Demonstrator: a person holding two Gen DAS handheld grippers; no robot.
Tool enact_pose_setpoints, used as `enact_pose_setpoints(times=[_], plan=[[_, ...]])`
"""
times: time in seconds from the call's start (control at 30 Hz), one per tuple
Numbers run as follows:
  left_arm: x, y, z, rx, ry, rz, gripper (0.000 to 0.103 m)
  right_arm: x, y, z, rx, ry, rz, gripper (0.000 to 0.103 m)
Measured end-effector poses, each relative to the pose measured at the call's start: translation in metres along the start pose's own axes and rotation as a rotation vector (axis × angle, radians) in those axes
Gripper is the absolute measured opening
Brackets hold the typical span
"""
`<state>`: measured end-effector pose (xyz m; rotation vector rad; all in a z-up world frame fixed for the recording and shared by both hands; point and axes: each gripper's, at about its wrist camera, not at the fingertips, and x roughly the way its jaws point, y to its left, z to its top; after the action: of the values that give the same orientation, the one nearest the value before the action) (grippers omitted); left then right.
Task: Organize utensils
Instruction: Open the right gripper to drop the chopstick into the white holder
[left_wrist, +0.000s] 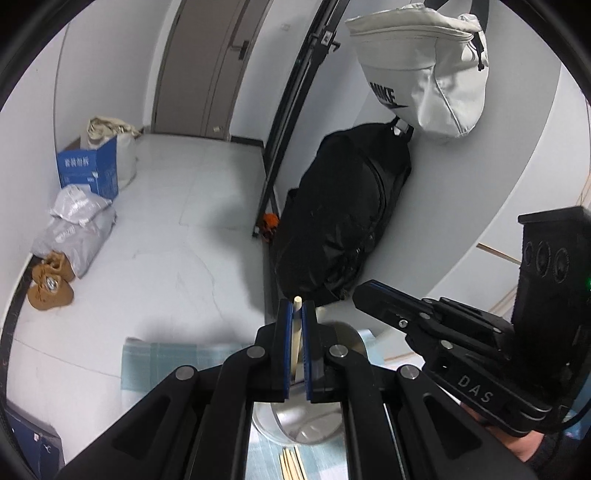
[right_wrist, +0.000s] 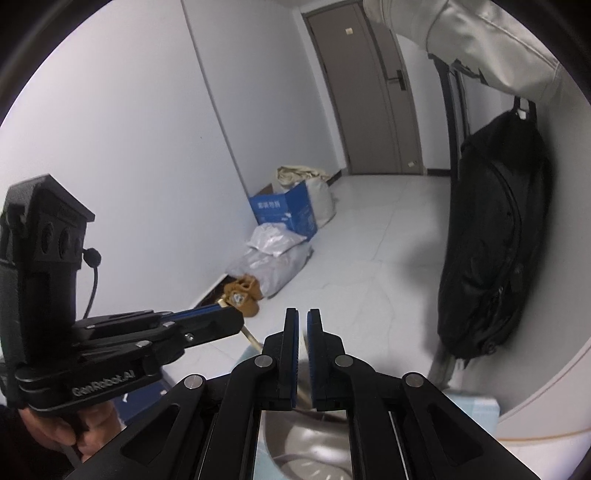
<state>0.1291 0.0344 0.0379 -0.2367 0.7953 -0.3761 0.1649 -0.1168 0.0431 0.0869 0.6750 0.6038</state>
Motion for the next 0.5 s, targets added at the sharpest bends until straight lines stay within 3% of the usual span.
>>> enact_pose_setpoints(times=[0.1,0.17,0.2,0.23,0.3,0.5], plan=[[-0.006,0.004,0.0,-0.024,-0.006,0.001,0.002,-0.001,-0.004,-0.002,0.026,0.005,0.007,0.011],[-0.013,0.005,0.001,-0.031,-0.019,0.018,0.014,-0.008,-0.008,-0.004,0.054,-0.009,0.003,0.02],[-0.016,0.006,0.0,-0.037,-0.027,0.018,0.027,-0.013,-0.011,-0.005,0.072,-0.02,0.004,0.031],[-0.02,0.007,0.0,-0.045,-0.04,0.021,0.04,-0.018,-0.013,-0.006,0.088,-0.031,0.005,0.035],[-0.027,0.008,-0.001,-0.056,-0.065,0.039,0.049,-0.03,-0.018,-0.008,0.115,-0.051,-0.003,0.043],[-0.04,0.006,-0.006,-0.079,-0.08,0.081,0.053,-0.058,-0.019,-0.013,0.156,-0.1,-0.024,0.052]])
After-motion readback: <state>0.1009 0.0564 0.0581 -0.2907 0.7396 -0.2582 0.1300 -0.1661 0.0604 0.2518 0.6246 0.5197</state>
